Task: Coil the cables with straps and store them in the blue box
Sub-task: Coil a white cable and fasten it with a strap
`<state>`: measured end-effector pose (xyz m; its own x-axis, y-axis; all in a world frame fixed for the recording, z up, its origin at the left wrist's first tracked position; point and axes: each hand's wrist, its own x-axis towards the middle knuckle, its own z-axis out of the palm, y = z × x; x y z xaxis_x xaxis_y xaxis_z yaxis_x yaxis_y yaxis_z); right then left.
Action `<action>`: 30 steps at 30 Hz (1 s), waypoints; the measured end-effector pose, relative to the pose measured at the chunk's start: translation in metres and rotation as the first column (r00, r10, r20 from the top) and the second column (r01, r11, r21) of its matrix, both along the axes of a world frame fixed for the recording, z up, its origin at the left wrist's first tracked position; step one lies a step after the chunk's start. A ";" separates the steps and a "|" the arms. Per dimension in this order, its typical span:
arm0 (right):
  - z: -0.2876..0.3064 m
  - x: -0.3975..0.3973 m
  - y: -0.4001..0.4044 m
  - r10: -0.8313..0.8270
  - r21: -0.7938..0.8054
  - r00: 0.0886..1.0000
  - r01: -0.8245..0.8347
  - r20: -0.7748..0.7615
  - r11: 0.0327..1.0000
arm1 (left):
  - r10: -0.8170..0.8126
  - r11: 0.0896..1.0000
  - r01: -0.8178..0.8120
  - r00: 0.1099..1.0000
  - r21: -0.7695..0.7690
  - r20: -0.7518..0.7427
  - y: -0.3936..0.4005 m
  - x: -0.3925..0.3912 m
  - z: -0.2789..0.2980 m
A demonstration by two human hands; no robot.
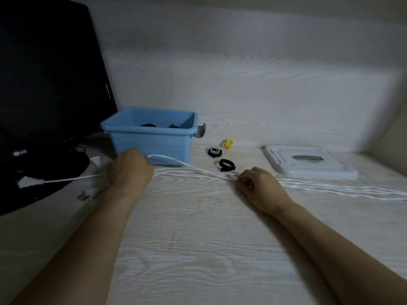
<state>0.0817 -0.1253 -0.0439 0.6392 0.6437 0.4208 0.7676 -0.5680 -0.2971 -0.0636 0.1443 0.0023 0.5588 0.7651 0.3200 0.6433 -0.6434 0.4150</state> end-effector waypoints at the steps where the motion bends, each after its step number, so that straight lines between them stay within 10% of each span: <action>1: -0.001 0.001 0.003 0.013 -0.014 1.000 -0.013 0.007 1.000 | -0.031 0.999 0.030 0.998 0.016 0.061 -0.003 0.000 0.001; 6: -0.002 0.007 0.004 -0.034 0.159 0.999 0.032 0.011 0.987 | -0.200 0.940 0.312 0.837 -0.142 0.510 -0.014 0.014 -0.003; 10: 0.006 0.009 -0.001 -0.104 0.263 0.992 0.081 0.073 0.961 | 0.042 0.558 0.679 0.551 -0.477 0.834 -0.027 0.018 0.008; 17: 0.027 -0.008 -0.011 -0.028 0.356 0.999 0.020 0.017 0.934 | 0.479 0.220 0.825 0.374 -0.521 0.794 -0.018 0.010 0.017; 24: 0.026 -0.023 -0.001 0.131 0.320 0.980 -0.173 0.148 0.932 | 0.404 -0.120 0.886 0.456 -0.448 0.793 -0.037 0.005 0.016; 30: 0.019 -0.040 0.006 0.252 0.049 0.964 -0.257 0.089 0.965 | 0.420 -0.128 0.918 0.394 -0.376 0.818 -0.060 0.009 0.021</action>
<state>0.0420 -0.1195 -0.0251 0.4198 0.7527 0.5072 0.9073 -0.3341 -0.2552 -0.0546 0.0838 0.0234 0.9050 0.4243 0.0296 -0.3594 0.7256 0.5869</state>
